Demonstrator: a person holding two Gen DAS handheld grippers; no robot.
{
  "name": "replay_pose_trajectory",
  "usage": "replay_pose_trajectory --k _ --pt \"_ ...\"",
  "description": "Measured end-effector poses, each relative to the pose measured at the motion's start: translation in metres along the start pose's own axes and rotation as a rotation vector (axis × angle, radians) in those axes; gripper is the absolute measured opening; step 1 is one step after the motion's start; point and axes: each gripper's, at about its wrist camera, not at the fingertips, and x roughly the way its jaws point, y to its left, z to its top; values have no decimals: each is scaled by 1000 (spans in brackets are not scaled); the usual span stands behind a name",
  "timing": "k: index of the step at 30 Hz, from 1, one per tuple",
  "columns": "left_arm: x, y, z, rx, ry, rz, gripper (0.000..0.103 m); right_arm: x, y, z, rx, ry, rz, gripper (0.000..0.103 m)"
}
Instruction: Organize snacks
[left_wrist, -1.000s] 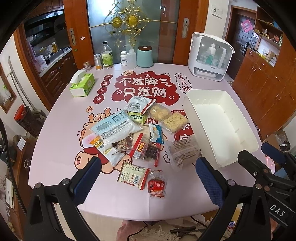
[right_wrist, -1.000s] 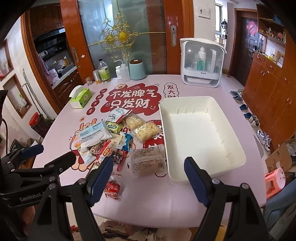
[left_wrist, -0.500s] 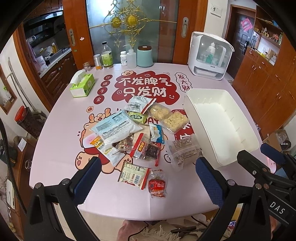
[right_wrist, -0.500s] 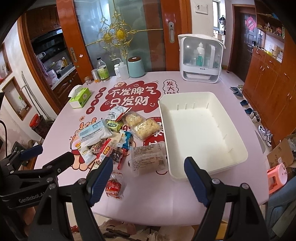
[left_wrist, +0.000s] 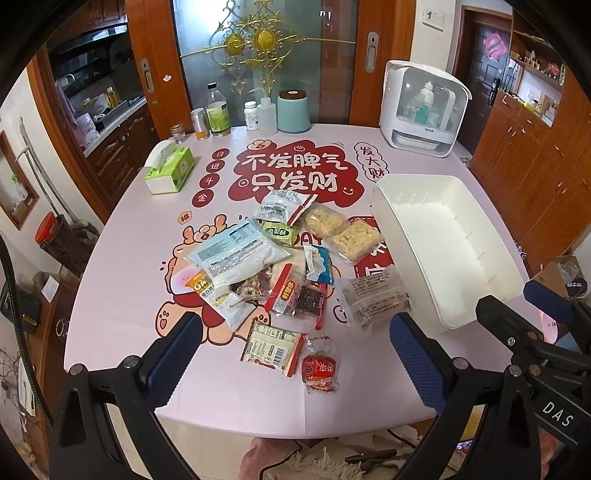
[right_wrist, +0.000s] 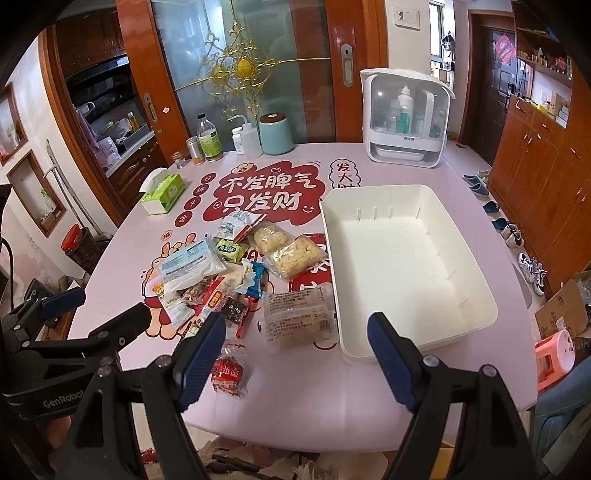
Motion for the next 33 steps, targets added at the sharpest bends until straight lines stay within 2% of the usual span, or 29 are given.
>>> replay_pose_trajectory --k 13,21,29,33 --pt "6 5 2 -12 18 22 100 10 8 3 -21 13 19 80" --pt "10 22 -1 -47 45 51 100 20 25 8 -60 42 51 80" --pt "13 62 8 -76 26 59 101 30 55 19 -74 46 53 80" --pt "17 103 23 -78 9 56 101 48 76 28 -30 89 61 80"
